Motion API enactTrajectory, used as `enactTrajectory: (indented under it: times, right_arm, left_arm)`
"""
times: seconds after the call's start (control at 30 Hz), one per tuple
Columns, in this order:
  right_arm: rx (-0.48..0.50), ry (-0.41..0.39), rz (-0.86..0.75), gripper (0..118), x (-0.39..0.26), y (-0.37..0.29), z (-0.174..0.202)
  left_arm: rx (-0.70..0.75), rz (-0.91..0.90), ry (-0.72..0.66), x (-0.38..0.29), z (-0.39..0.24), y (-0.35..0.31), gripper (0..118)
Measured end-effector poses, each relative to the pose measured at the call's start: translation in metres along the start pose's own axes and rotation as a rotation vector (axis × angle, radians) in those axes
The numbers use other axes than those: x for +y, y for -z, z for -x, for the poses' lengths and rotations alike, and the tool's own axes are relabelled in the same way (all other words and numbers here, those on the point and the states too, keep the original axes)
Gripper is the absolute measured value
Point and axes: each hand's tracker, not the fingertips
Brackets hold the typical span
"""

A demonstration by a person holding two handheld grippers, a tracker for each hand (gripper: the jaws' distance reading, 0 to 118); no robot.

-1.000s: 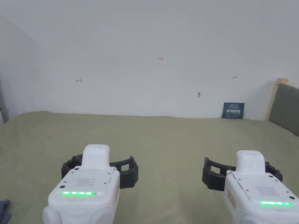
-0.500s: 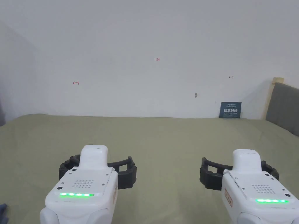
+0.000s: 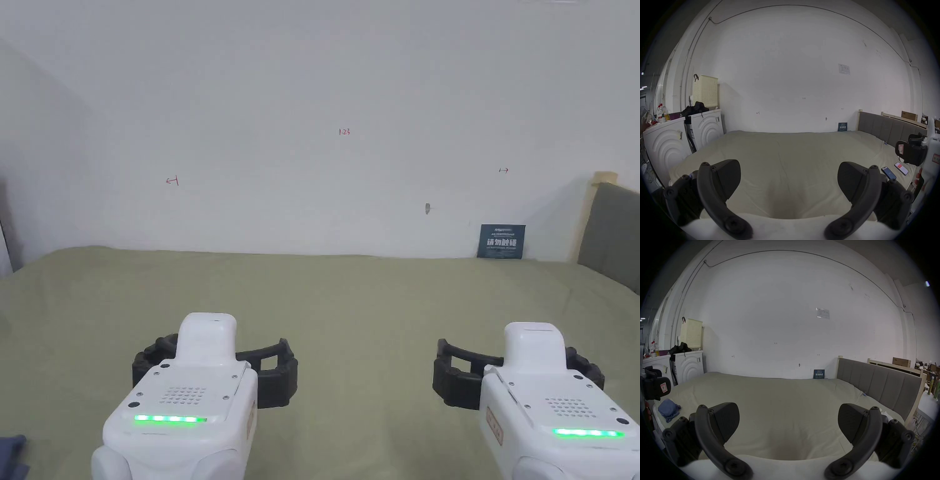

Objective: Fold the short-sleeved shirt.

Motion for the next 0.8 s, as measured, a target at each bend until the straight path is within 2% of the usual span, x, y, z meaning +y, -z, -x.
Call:
enactTrajectory:
  times: [0.17,0.53,0.63,0.8]
  right_arm:
    - [-0.008,-0.022,-0.004,118,-0.0007,-0.0015,-0.0003]
    - [0.006,0.026,-0.001,118,-0.0033,-0.0056,-0.0034]
    - [-0.007,0.013,-0.017,118,-0.0019,-0.0045,-0.0018]
    - [0.084,0.101,-0.041,118,0.0033,-0.0064,-0.0087]
  left_arm:
    - [0.000,0.002,0.015,0.0011,-0.0010,0.0014,118]
    - [-0.009,0.003,0.001,-0.0005,-0.0005,0.0006,118]
    - [-0.012,0.008,-0.001,-0.0008,-0.0008,0.0016,118]
    - [-0.009,0.005,-0.013,0.0019,-0.0002,0.0019,118]
